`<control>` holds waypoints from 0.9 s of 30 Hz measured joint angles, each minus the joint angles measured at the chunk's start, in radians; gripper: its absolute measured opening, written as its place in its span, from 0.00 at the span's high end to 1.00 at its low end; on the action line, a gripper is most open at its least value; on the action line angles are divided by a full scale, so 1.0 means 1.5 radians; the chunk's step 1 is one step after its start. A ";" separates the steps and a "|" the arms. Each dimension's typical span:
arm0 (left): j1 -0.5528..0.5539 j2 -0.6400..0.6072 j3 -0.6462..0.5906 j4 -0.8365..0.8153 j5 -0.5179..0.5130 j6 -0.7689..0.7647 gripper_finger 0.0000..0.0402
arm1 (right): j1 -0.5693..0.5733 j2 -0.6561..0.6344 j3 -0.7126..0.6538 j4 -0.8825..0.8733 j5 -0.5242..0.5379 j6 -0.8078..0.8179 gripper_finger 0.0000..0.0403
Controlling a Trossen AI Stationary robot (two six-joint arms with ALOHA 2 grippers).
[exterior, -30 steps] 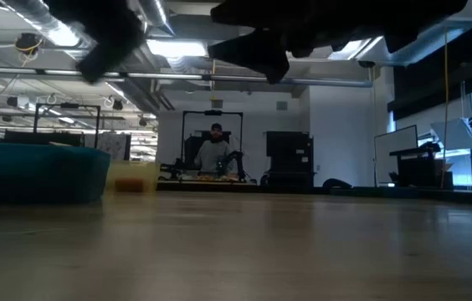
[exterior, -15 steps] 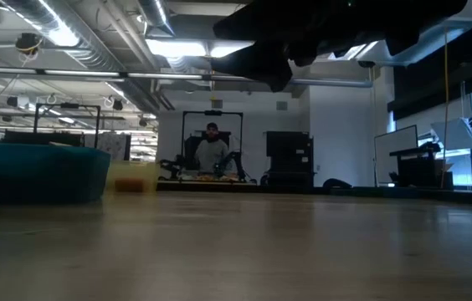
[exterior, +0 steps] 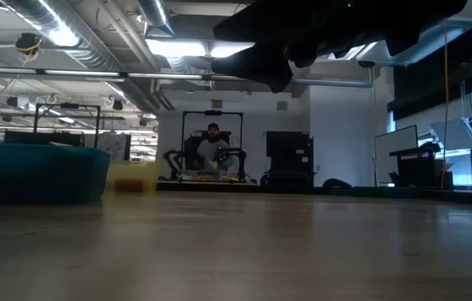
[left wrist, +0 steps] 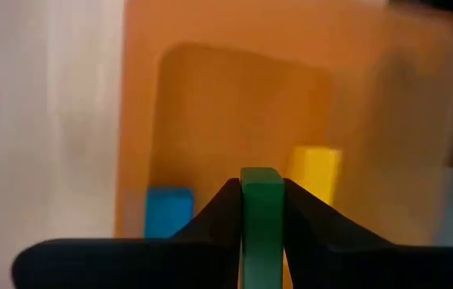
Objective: Sort blocks by size
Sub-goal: Put the green block into the orange bin
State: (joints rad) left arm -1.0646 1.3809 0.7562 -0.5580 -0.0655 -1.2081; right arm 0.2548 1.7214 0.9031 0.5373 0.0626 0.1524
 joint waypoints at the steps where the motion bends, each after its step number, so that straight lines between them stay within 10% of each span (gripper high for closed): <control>1: -0.005 0.006 -0.005 -0.001 0.001 -0.008 0.86 | 0.000 0.000 0.000 0.000 0.001 0.000 0.30; 27: -0.013 0.032 -0.019 -0.002 0.040 -0.048 0.71 | 0.000 0.000 0.000 -0.012 0.001 0.002 0.30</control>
State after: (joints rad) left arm -1.0835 1.4284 0.7280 -0.5613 -0.0058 -1.2802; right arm 0.2547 1.7218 0.9028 0.5189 0.0639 0.1555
